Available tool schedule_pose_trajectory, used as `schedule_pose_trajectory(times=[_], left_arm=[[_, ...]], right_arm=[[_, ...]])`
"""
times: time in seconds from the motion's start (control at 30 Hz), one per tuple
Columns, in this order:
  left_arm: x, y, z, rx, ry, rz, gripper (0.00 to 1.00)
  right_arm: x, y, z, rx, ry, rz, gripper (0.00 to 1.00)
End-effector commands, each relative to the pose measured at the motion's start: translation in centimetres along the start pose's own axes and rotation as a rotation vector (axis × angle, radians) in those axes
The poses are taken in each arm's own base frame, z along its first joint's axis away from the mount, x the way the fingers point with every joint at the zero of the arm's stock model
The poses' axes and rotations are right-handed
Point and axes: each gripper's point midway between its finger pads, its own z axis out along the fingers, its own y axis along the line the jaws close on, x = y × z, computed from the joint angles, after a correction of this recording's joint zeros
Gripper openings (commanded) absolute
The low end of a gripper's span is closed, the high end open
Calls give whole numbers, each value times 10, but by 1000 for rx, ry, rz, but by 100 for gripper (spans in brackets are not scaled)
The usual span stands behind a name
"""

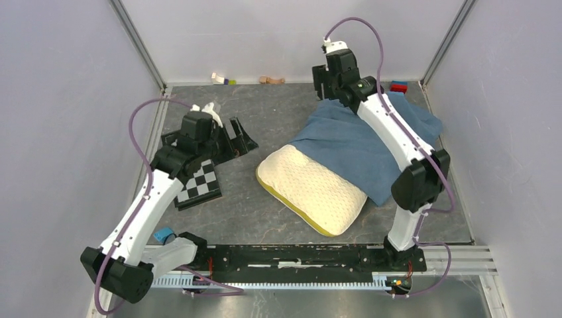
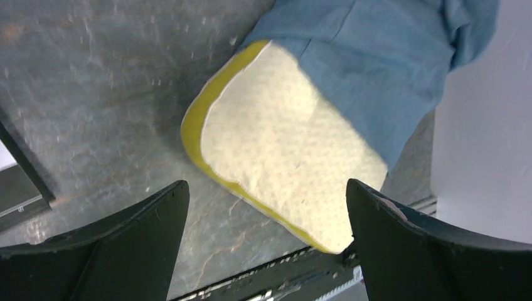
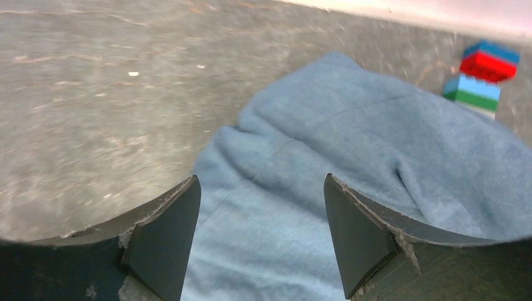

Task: Put the pillow into the pillowcase

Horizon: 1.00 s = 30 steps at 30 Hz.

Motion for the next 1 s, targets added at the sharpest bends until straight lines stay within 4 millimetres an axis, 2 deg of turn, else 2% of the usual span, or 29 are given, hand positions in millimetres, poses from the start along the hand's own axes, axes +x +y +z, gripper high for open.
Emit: schedule_pose_trajectory(times=[0.0,0.1,0.13,0.17,0.2,0.23,0.3,0.37,0.5,0.57,0.67,0.77,0.83,0.9,0.97], left_arm=[[52,19,16,45,115,-46,98],[86,24,28,73,174,-78,99],[95,23,32,83,185,-96,100],[104,21,36,103,195,-113,100],[109,17,40,126,193,-141,100],[116,17,44,136,193,-162,100],[117,9,53,187,159,-220,100],[117,3,62,232,120,-257,100],[121,5,84,204,89,-285,100],[121,4,95,207,76,-299,100],[129,23,116,99,67,-301,97],[138,47,133,-11,69,-306,89],[144,53,139,-42,85,-305,86],[143,60,144,-71,71,-299,83],[142,61,146,-76,66,-294,79]], right_arm=[[-19,44,-66,-92,-146,-203,79],[26,67,-83,-165,-130,-329,79],[47,73,-84,-195,-114,-359,79],[58,78,-89,-221,-119,-378,78],[79,83,-87,-248,-96,-408,78],[92,87,-87,-269,-90,-422,77],[125,95,-82,-315,-54,-467,75],[147,102,-76,-337,-32,-499,76],[182,105,-53,-313,46,-552,71],[195,103,-43,-288,76,-560,68],[202,92,-31,-197,98,-550,60],[188,66,-27,0,94,-512,47],[176,52,-30,97,80,-510,43],[172,53,-28,109,66,-503,43],[172,51,-24,137,81,-523,36]])
